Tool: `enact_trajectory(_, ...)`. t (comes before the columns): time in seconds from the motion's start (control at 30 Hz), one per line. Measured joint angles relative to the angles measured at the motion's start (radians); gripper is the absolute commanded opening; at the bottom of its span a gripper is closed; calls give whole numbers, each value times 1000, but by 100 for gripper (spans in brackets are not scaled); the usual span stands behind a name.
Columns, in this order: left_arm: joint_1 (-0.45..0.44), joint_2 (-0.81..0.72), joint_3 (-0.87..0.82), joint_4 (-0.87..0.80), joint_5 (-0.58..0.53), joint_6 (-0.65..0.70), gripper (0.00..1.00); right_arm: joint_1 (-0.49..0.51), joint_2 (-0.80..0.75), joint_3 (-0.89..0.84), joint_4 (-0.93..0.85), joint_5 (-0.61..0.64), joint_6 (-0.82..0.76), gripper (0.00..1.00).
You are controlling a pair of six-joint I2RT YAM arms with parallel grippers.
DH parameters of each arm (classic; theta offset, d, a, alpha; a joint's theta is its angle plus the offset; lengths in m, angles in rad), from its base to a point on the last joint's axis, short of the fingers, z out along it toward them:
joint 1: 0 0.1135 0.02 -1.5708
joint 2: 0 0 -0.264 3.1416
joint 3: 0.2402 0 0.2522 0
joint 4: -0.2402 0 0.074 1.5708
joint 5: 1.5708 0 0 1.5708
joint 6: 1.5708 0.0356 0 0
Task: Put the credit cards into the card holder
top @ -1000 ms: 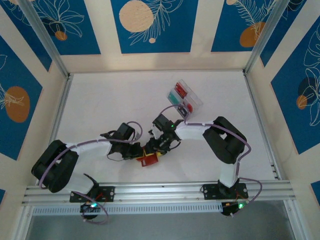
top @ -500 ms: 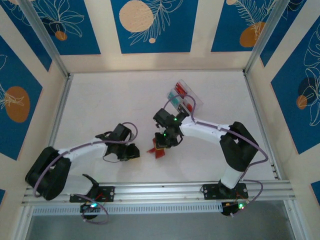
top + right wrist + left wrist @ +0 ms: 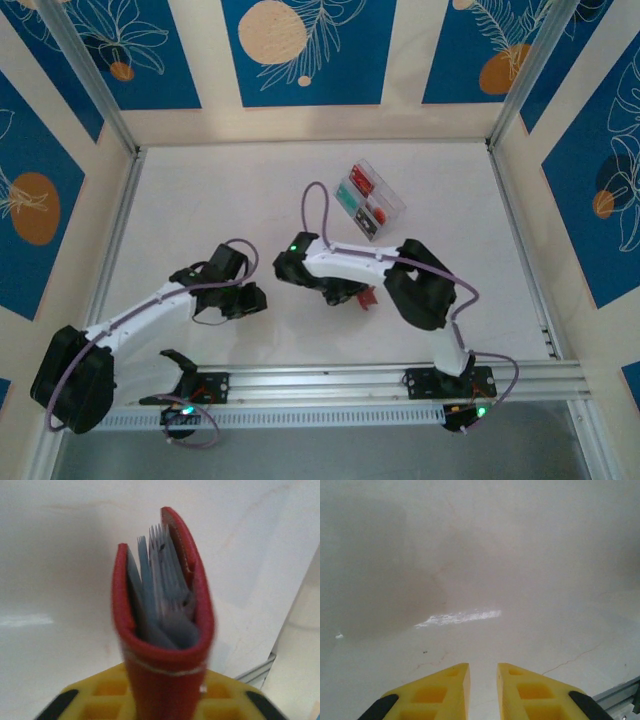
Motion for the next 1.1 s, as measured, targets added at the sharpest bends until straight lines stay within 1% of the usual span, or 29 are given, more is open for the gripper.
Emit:
enact_trajectory(0.1,13,-31,0,-15,0,-8,21,23,70,80,60,-60,-46,46)
enact_trajectory(0.17,25,-50,0,-27,0,-13,21,31,99,128,120,-125,-85,53)
enact_trajectory(0.27,48,-82,-5,-42,0,-21,22,31,96,175,213,-220,-137,55)
enact_trajectory(0.37,63,-114,-10,-57,0,-25,23,23,45,172,305,-308,-185,53)
enact_trajectory(0.4,64,-118,-10,-60,1,-24,23,18,11,154,338,-336,-198,50)
enact_trajectory(0.47,63,-110,-6,-65,5,-10,24,-5,-85,90,391,-391,-220,41)
enact_trajectory(0.5,63,-95,0,-71,8,4,24,-29,-144,48,411,-415,-228,36)
enact_trajectory(0.53,58,-75,11,-77,11,15,24,-60,-203,1,429,-436,-233,33)
enact_trajectory(0.6,39,-27,39,-78,18,34,26,-138,-302,-95,456,-468,-234,34)
enact_trajectory(0.63,25,3,61,-76,21,42,27,-186,-344,-148,463,-482,-234,38)
enact_trajectory(0.7,-19,68,113,-70,26,56,29,-278,-392,-236,481,-505,-236,41)
enact_trajectory(0.77,-77,142,172,-51,28,66,31,-333,-402,-297,491,-534,-242,43)
enact_trajectory(0.83,-132,219,230,-30,27,69,33,-358,-398,-347,506,-571,-247,43)
enact_trajectory(0.9,-175,289,278,-10,27,73,34,-361,-391,-364,516,-597,-253,41)
enact_trajectory(0.97,-210,356,318,6,26,77,35,-363,-379,-374,539,-627,-259,36)
enact_trajectory(1.03,-232,401,340,16,21,80,35,-365,-371,-383,562,-649,-262,32)
enact_trajectory(1.1,-243,432,349,25,19,80,35,-365,-359,-390,576,-660,-262,32)
